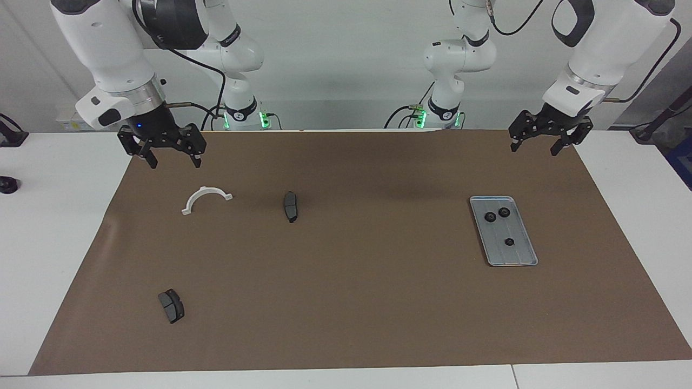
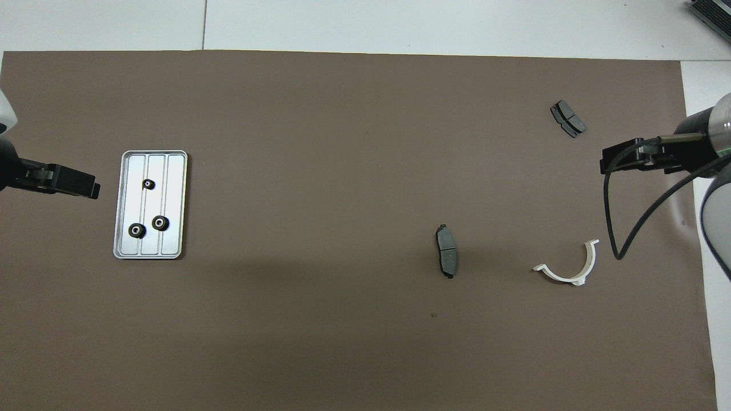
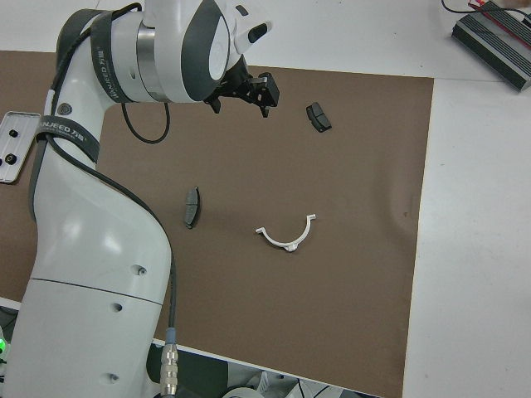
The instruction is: Place bearing gear from tray to pile
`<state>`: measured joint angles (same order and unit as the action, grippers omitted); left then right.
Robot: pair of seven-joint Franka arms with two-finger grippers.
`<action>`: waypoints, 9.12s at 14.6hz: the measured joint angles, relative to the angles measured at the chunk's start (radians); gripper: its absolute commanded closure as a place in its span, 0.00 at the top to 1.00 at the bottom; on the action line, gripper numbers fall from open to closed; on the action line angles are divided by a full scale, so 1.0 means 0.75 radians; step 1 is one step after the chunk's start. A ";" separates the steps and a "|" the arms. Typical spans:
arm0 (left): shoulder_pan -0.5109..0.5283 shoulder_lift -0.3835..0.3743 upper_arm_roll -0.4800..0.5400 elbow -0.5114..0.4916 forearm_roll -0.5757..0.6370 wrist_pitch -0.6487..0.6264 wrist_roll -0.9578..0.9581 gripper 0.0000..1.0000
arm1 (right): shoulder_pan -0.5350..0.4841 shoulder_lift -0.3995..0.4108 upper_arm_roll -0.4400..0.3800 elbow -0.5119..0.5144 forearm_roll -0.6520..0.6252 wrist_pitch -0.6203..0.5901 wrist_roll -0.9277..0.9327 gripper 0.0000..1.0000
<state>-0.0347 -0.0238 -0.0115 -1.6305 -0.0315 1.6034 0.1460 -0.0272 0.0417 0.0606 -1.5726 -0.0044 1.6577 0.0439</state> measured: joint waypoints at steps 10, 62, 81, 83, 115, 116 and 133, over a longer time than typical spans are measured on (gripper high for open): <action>0.000 -0.015 -0.001 -0.042 0.000 0.049 -0.001 1.00 | 0.000 0.000 0.000 0.000 0.000 0.000 0.000 1.00; -0.028 0.204 -0.018 -0.466 0.063 0.696 -0.785 0.00 | 0.000 0.000 0.000 0.000 0.000 0.000 0.000 1.00; -0.712 0.587 -0.033 -0.434 0.055 1.562 -2.100 1.00 | 0.000 0.000 0.000 0.000 0.000 0.000 0.000 1.00; -0.711 0.578 -0.019 -0.429 0.064 1.500 -2.100 1.00 | 0.000 0.000 0.000 0.000 0.000 0.000 0.000 1.00; 0.136 0.156 -0.006 -0.986 0.126 1.298 -0.570 0.69 | 0.421 0.402 0.253 0.232 -0.208 0.262 0.522 1.00; 0.136 0.155 -0.006 -0.991 0.126 1.311 -0.570 0.69 | 0.456 0.446 0.253 0.253 -0.215 0.301 0.558 1.00; 0.128 0.133 -0.011 -0.687 0.126 0.886 -0.570 0.00 | 0.614 0.891 0.239 0.213 -0.411 0.839 0.958 1.00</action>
<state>0.0616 0.0758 -0.0196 -2.1456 0.0632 2.2681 -0.2817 0.4336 0.7101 0.2398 -1.4125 -0.3129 2.2871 0.7623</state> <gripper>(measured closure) 0.652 0.000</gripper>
